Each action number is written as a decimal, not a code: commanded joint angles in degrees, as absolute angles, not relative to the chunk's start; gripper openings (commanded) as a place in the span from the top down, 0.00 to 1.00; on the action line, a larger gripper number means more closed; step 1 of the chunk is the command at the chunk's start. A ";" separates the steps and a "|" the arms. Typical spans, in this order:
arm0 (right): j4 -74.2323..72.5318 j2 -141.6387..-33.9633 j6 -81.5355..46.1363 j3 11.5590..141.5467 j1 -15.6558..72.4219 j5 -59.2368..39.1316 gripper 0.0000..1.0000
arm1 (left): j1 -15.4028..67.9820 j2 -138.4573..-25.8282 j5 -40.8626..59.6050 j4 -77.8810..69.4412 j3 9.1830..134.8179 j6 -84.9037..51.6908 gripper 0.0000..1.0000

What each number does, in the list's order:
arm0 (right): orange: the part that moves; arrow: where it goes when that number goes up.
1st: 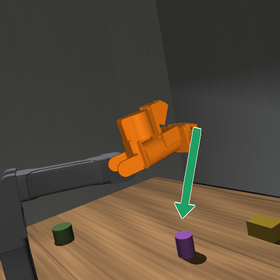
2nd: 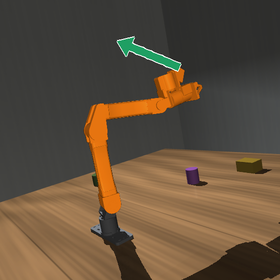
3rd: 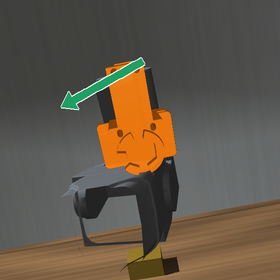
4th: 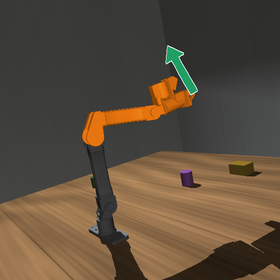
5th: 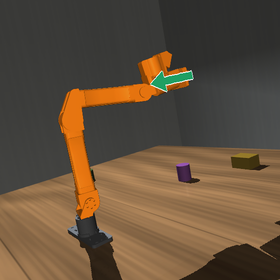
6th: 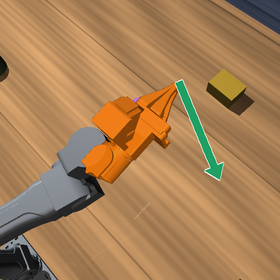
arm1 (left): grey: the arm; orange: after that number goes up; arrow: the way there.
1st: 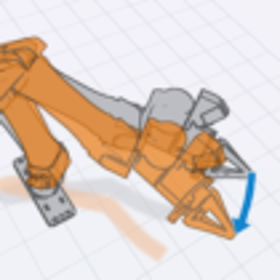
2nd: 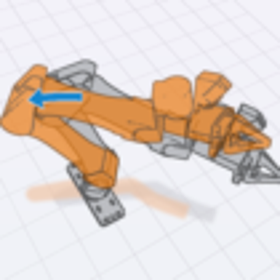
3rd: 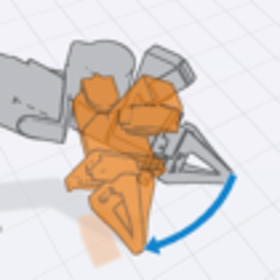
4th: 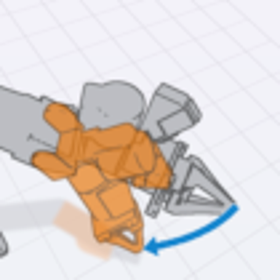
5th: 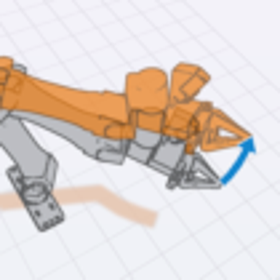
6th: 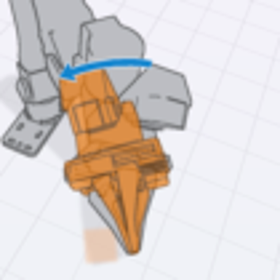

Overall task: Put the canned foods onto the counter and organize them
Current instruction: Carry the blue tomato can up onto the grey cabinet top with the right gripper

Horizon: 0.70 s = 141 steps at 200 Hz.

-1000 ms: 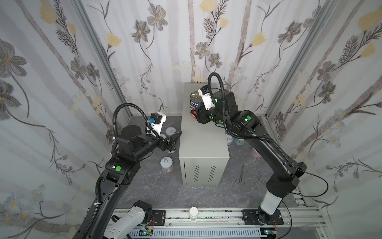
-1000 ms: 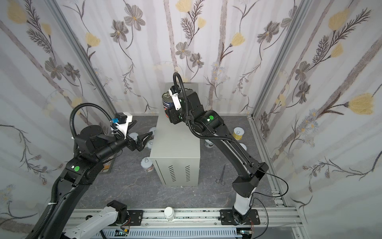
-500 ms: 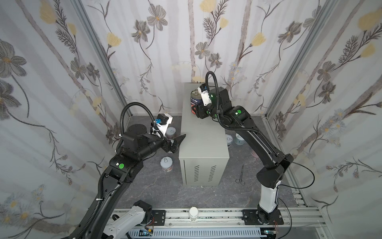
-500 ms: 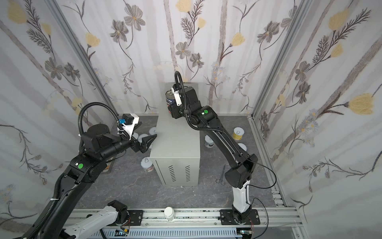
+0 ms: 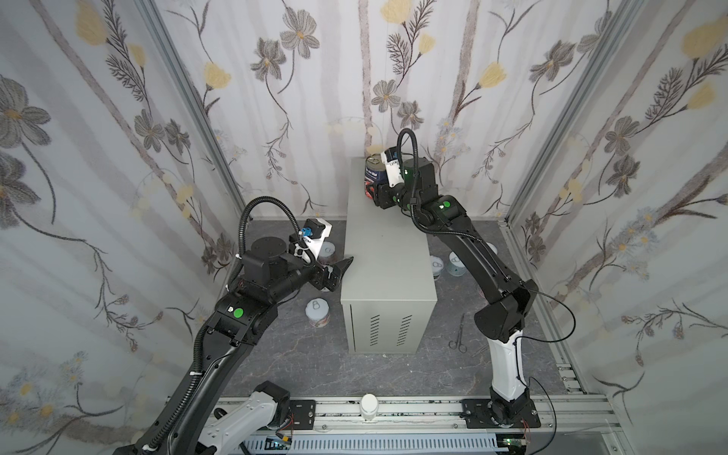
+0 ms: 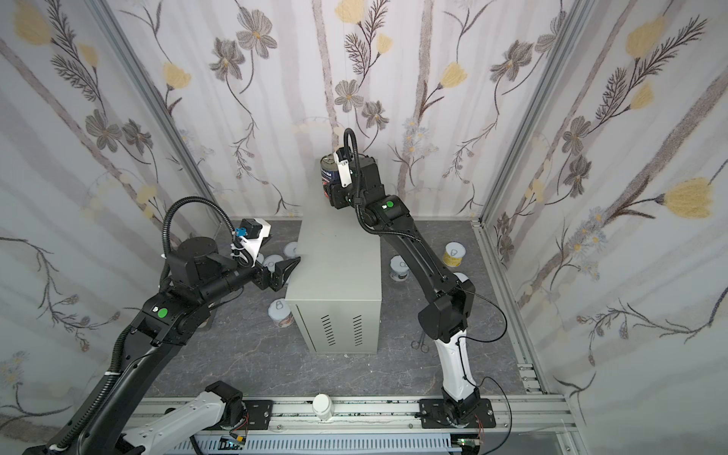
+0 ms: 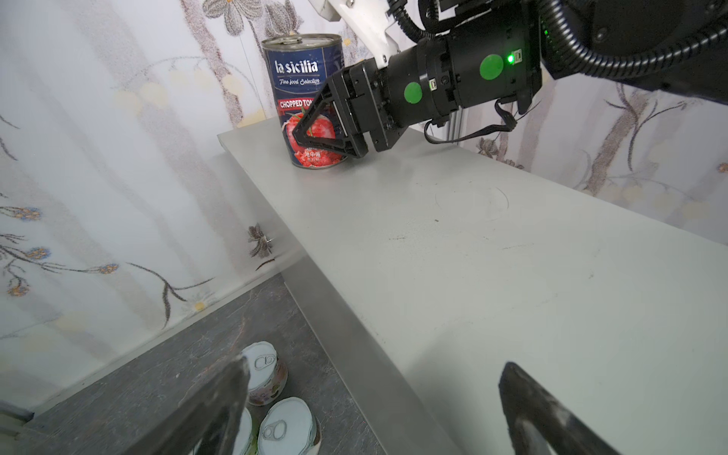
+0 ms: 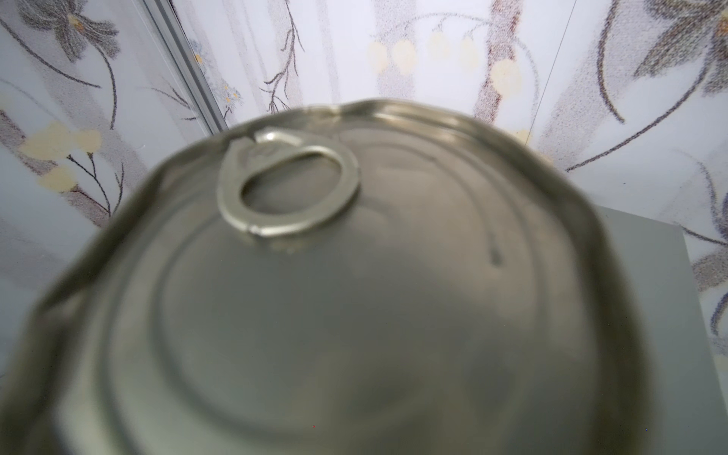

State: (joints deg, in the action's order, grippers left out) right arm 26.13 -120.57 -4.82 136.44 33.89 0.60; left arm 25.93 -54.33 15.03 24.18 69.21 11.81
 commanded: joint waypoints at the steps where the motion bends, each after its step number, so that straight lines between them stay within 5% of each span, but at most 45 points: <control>1: 22.79 -121.52 -4.10 137.64 32.24 3.37 0.62 | 26.03 -54.58 13.88 22.61 68.67 13.00 0.00; 141: 16.24 -125.81 -3.83 141.89 22.48 -0.62 0.61 | 26.03 -55.96 11.25 21.98 68.51 14.32 0.00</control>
State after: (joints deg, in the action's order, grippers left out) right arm 21.37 -125.19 -4.27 140.73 22.76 0.73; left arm 25.96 -55.48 12.05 22.48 67.61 12.47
